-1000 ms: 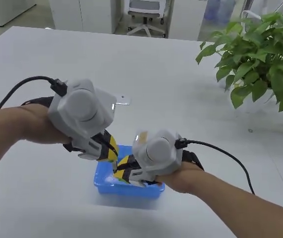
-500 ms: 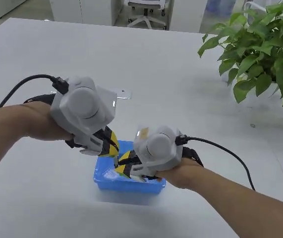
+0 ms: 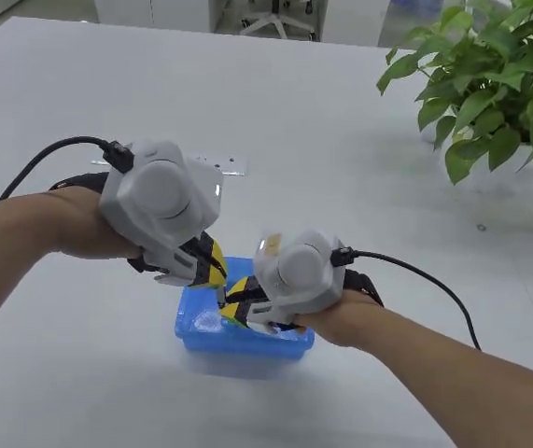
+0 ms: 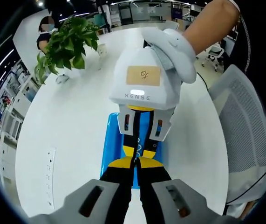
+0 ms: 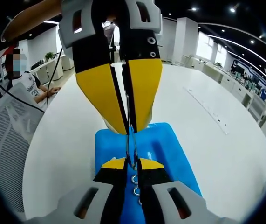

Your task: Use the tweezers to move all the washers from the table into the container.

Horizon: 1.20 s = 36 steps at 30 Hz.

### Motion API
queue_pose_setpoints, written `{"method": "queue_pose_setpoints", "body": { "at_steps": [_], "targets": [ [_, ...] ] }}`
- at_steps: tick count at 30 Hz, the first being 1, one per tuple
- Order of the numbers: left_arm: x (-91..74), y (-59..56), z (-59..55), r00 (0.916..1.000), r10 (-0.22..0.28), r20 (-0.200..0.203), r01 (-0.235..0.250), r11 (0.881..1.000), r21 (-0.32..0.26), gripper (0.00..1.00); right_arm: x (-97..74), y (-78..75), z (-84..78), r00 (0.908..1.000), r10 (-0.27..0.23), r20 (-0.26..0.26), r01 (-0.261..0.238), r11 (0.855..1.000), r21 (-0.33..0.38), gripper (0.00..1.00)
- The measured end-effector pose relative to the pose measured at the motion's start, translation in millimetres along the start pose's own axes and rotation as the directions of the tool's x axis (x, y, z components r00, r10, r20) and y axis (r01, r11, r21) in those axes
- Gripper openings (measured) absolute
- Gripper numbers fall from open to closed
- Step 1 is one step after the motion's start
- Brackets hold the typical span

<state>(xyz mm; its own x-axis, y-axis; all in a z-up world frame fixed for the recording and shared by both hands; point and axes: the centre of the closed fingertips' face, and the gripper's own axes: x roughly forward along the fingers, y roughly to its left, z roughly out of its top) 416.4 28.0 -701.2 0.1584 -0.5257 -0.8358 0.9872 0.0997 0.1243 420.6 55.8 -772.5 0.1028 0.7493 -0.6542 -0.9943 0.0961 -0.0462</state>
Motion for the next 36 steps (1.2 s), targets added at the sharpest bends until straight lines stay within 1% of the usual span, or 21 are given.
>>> {"method": "queue_pose_setpoints", "body": {
  "at_steps": [11,22,36],
  "targets": [
    [8.2,5.6,-3.5,1.0,-0.008,0.002,0.008,1.0,0.003,0.06,3.8,-5.1,-6.5,1.0,-0.002,-0.01,0.002,1.0,0.003,0.1],
    [13.7,7.4,-5.1,0.9998,-0.018,-0.004,0.018,1.0,0.01,0.06,6.3,-7.8,-11.6,0.9999,0.002,-0.015,-0.002,1.0,0.005,0.1],
    [14.6,6.7,-5.1,0.9997,-0.023,-0.006,0.023,1.0,0.01,0.06,7.3,-6.9,-12.4,0.9998,0.007,-0.018,-0.007,1.0,0.003,0.11]
  ]
}}
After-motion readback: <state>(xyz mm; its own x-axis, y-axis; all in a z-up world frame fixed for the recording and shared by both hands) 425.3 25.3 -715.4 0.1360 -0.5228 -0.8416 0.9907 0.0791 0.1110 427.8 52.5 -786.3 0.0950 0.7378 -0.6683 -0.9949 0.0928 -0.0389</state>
